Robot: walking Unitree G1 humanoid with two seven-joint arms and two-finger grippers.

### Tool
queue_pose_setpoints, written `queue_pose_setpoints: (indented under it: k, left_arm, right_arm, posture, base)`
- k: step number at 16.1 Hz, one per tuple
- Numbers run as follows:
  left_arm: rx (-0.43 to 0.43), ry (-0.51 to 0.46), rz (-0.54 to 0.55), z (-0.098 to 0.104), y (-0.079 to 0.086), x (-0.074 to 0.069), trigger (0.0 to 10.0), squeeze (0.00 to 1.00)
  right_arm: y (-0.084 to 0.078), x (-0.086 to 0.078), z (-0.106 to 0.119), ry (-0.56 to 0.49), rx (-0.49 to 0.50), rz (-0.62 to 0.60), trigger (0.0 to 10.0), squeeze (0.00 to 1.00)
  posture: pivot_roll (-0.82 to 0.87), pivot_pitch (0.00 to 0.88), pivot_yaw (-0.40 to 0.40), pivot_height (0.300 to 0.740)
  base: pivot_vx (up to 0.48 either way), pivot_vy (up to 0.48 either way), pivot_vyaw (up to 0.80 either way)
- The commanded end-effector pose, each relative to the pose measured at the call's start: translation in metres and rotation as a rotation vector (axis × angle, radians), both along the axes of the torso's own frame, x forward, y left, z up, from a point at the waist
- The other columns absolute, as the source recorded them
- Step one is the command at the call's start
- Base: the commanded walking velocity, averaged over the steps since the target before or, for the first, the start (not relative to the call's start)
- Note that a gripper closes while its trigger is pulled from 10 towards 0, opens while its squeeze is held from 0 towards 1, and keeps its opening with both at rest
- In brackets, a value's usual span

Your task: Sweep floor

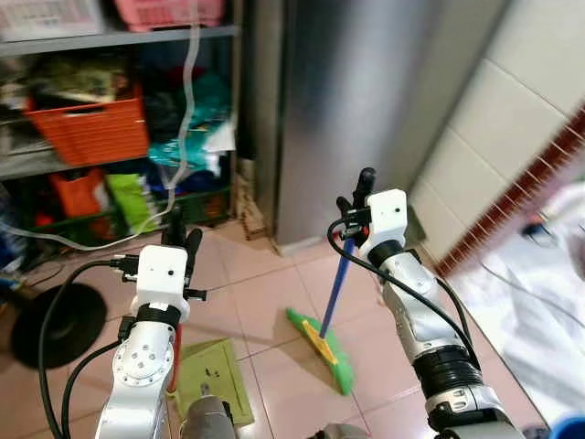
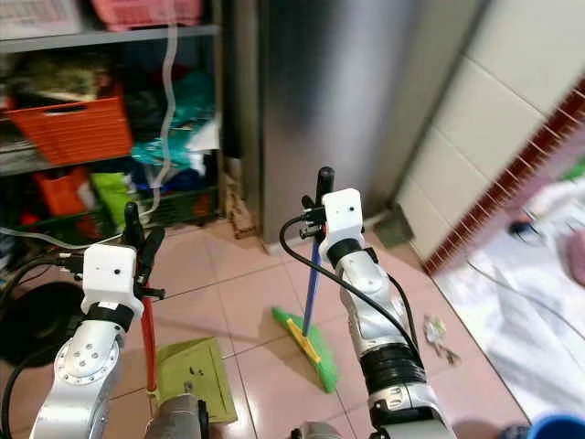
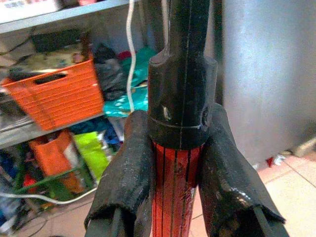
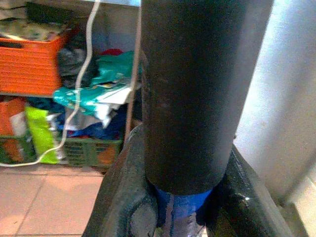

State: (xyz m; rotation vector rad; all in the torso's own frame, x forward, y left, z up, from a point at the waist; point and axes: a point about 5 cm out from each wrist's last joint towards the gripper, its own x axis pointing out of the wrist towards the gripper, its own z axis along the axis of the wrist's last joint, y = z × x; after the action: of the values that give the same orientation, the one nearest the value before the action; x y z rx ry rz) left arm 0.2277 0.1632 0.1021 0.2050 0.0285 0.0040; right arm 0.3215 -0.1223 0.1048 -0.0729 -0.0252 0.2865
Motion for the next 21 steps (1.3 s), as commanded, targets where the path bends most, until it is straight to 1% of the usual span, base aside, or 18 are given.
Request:
queue_pose_setpoints:
  k: [1, 3, 5, 6, 8, 9, 11, 15, 17, 21]
  left_arm:
    - [-0.019, -0.053, -0.006, 0.012, -0.001, 0.004, 10.0, 0.0]
    - [-0.029, -0.045, 0.005, 0.012, 0.0, 0.005, 10.0, 0.0]
    - [-0.033, -0.035, -0.006, 0.011, 0.0, 0.001, 10.0, 0.0]
    - [-0.037, -0.034, -0.023, 0.014, -0.001, -0.001, 10.0, 0.0]
    - [-0.05, -0.033, -0.027, 0.016, 0.0, -0.005, 10.0, 0.0]
    - [-0.049, -0.033, -0.027, 0.017, 0.001, -0.005, 10.0, 0.0]
    - [-0.044, -0.032, -0.028, 0.018, 0.003, -0.006, 10.0, 0.0]
    - [-0.05, -0.029, -0.03, 0.021, 0.002, -0.004, 10.0, 0.0]
    - [-0.055, -0.032, -0.029, 0.022, 0.002, -0.002, 10.0, 0.0]
    - [-0.071, -0.031, -0.014, 0.022, 0.003, -0.002, 10.0, 0.0]
  right_arm:
    - [-0.006, 0.005, 0.011, -0.046, -0.025, -0.036, 10.0, 0.0]
    - [-0.012, 0.008, 0.013, -0.057, -0.041, -0.077, 10.0, 0.0]
    - [-0.02, 0.008, 0.014, -0.067, -0.056, -0.112, 10.0, 0.0]
    - [-0.025, 0.008, 0.015, -0.071, -0.065, -0.135, 10.0, 0.0]
    - [-0.033, 0.004, 0.01, -0.057, -0.078, -0.164, 10.0, 0.0]
    - [-0.037, 0.002, 0.007, -0.05, -0.084, -0.174, 10.0, 0.0]
    - [-0.039, 0.0, 0.005, -0.043, -0.084, -0.18, 10.0, 0.0]
    - [-0.039, 0.002, 0.005, -0.042, -0.088, -0.181, 10.0, 0.0]
    - [-0.041, 0.002, 0.007, -0.045, -0.095, -0.182, 10.0, 0.0]
    - [-0.043, 0.003, 0.007, -0.043, -0.098, -0.187, 10.0, 0.0]
  posture:
    - [0.02, 0.026, -0.055, 0.74]
    - [0.02, 0.029, -0.048, 0.74]
    - [0.02, 0.042, -0.047, 0.74]
    - [0.02, 0.072, -0.049, 0.74]
    - [0.03, 0.089, -0.053, 0.74]
    - [0.03, 0.101, -0.056, 0.74]
    - [0.03, 0.103, -0.055, 0.74]
    - [0.03, 0.109, -0.054, 0.74]
    - [0.02, 0.114, -0.056, 0.74]
    - [0.02, 0.118, -0.058, 0.74]
  base:
    - [0.0, 0.0, -0.8]
    - [0.0, 0.0, -0.8]
    - [0.0, 0.0, -0.8]
    - [0.0, 0.0, -0.8]
    - [0.0, 0.0, -0.8]
    - [0.0, 0.0, 0.0]
    - [0.0, 0.0, 0.0]
    - [0.26, -0.352, 0.0]
    - [0.257, -0.309, 0.0]
    - [0.258, -0.291, 0.0]
